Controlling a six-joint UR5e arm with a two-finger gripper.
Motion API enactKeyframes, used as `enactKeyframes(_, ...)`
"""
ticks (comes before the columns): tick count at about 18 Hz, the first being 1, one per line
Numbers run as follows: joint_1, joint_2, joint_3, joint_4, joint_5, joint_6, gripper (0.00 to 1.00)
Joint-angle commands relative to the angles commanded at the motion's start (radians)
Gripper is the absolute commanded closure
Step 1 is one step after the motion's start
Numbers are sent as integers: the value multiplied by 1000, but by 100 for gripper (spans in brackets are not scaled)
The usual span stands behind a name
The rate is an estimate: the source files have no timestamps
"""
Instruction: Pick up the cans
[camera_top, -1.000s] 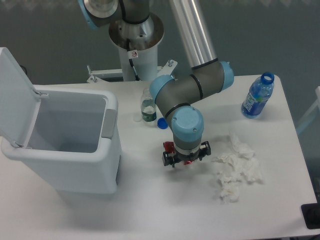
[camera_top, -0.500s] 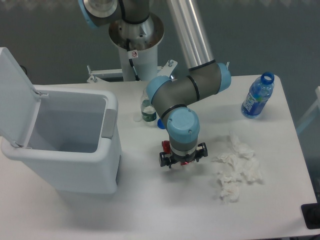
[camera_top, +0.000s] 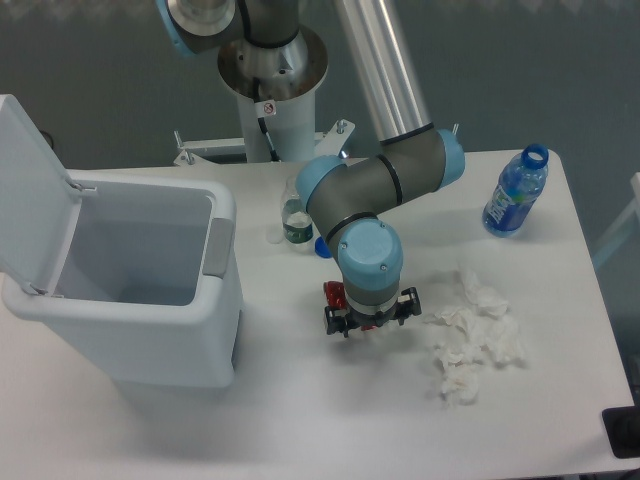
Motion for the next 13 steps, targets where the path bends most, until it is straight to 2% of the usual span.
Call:
enactKeyframes(3,0,-2,0,0,2,0,10)
enactKeyframes(7,3,-2,-2,0,2,0,12)
enactKeyframes(13,5,0,-2,-2,2,0,25)
